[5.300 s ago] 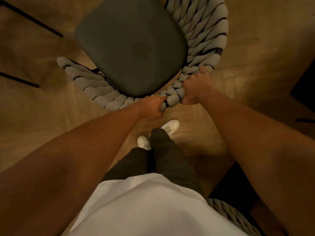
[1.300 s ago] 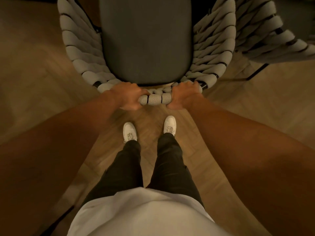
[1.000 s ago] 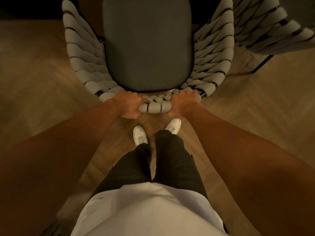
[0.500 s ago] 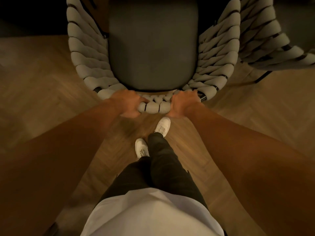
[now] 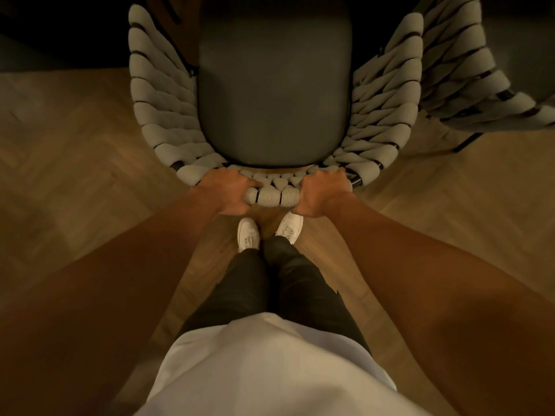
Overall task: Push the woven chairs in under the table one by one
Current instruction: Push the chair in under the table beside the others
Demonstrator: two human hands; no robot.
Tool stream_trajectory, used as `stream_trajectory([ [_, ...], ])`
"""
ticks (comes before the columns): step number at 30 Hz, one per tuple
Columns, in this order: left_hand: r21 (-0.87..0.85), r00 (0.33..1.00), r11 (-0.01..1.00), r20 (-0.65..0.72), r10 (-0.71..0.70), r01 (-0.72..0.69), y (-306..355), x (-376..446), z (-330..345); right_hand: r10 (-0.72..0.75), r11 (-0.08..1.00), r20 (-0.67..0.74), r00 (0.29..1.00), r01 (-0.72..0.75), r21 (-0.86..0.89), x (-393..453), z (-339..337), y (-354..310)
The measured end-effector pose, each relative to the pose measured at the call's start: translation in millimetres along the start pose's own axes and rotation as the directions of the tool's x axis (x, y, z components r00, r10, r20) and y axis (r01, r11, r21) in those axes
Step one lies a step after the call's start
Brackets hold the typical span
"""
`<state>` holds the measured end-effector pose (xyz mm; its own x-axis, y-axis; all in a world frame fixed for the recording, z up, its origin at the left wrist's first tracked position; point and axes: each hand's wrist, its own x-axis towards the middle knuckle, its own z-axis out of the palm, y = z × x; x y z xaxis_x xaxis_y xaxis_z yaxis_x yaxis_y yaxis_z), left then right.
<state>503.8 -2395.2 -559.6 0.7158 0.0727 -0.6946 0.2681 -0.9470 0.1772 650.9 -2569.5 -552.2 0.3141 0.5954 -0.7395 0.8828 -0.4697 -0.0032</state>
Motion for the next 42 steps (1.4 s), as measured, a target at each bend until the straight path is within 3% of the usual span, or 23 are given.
stream_trajectory([
  [5, -0.068, 0.998, 0.997, 0.036, 0.042, -0.04, 0, -2, -5, 0.042, 0.999, 0.003, 0.999, -0.042, 0.021, -4, 5, -5],
  [9, -0.367, 0.96, 0.926, 0.218, 0.177, -0.087, 2, -6, -20, -0.068, 0.997, -0.037, 0.997, 0.069, 0.034, -27, 4, 4],
  [11, -0.36, 0.98, 0.933, 0.194, 0.048, 0.026, 12, -10, -24, -0.101, 0.993, -0.043, 0.994, 0.104, 0.059, -45, -1, 11],
  [13, -0.386, 0.988, 0.92, 0.154, -0.003, 0.063, 28, -6, -25, -0.062, 0.993, -0.064, 0.996, 0.068, 0.094, -56, -3, 25],
  [17, -0.459, 0.986, 0.886, 0.099, 0.131, -0.071, 68, 20, -34, 0.13, 0.971, -0.203, 0.971, -0.084, 0.224, -58, -3, 72],
  [21, -0.531, 0.991, 0.844, 0.054, 0.124, -0.076, 120, 54, -41, 0.383, 0.851, -0.245, 0.891, -0.237, 0.468, -46, -13, 126],
  [25, -0.599, 0.998, 0.799, -0.043, 0.044, -0.061, 168, 97, -56, 0.48, 0.729, -0.212, 0.851, -0.252, 0.637, -16, -27, 175],
  [31, -0.728, 0.986, 0.68, -0.037, -0.16, 0.083, 222, 157, -74, 0.457, 0.535, -0.109, 0.883, -0.175, 0.826, 40, -45, 233],
  [34, -0.715, 0.966, 0.684, -0.047, -0.255, 0.145, 233, 169, -75, 0.421, 0.485, -0.064, 0.905, -0.164, 0.859, 62, -53, 243],
  [36, -0.686, 0.963, 0.714, -0.073, -0.259, 0.14, 236, 170, -72, 0.403, 0.467, -0.039, 0.914, -0.168, 0.868, 70, -55, 244],
  [40, -0.658, 0.964, 0.74, -0.083, -0.251, 0.136, 236, 166, -72, 0.443, 0.333, 0.011, 0.897, -0.176, 0.926, 76, -55, 239],
  [42, -0.648, 0.963, 0.748, -0.084, -0.256, 0.142, 237, 164, -74, 0.439, 0.354, 0.007, 0.899, -0.179, 0.918, 75, -57, 238],
])
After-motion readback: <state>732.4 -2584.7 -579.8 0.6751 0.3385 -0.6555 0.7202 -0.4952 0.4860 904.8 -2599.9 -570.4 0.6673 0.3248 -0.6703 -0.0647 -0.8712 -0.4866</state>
